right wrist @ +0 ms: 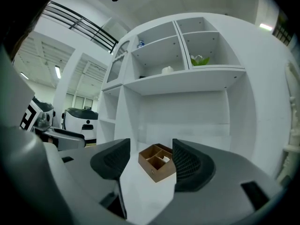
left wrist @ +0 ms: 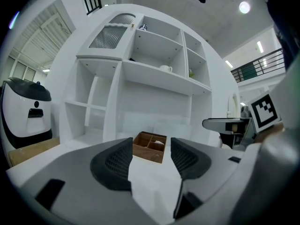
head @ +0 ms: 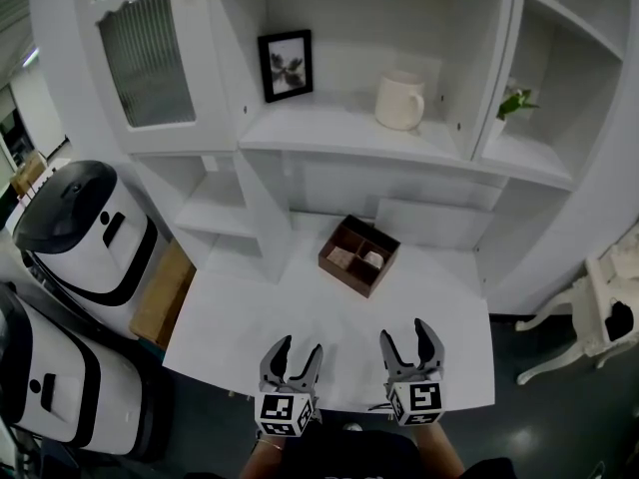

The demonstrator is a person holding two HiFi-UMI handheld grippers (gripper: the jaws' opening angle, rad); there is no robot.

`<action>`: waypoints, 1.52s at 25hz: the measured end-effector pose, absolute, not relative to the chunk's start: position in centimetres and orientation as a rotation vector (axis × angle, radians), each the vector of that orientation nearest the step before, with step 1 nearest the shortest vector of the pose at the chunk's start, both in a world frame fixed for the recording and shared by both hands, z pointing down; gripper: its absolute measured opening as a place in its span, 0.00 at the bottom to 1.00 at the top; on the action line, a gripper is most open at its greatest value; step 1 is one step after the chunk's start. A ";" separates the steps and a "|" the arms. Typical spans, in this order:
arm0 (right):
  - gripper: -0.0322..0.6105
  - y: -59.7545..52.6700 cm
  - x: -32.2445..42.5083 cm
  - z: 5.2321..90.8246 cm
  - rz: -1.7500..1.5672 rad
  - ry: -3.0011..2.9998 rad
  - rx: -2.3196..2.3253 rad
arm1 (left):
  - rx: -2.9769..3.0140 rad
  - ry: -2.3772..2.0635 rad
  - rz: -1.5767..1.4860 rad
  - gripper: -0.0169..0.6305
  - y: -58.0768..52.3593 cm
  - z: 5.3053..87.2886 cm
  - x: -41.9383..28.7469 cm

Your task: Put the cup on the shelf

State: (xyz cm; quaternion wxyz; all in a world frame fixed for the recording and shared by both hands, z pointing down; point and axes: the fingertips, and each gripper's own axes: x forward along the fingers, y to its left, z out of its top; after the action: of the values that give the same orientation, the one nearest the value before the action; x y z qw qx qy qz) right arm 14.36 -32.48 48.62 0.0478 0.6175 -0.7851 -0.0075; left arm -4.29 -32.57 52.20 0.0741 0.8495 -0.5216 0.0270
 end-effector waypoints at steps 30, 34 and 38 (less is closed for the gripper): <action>0.06 -33.0 13.1 48.0 -0.115 -2.405 1.791 | 2.564 -1.552 0.042 0.03 -33.1 51.3 -4.3; 0.06 -33.1 13.2 48.1 -0.121 -2.396 1.791 | 2.569 -1.552 0.040 0.03 -33.2 51.3 -4.2; 0.06 -33.1 13.3 48.1 -0.120 -2.392 1.791 | 2.567 -1.556 0.035 0.03 -33.3 51.3 -4.2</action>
State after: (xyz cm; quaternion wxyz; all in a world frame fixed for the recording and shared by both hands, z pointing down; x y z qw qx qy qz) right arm 13.29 -33.13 48.14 0.0756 0.5972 -0.7975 -0.0402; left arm -4.21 -33.33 51.29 0.0698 0.8531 -0.5170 0.0115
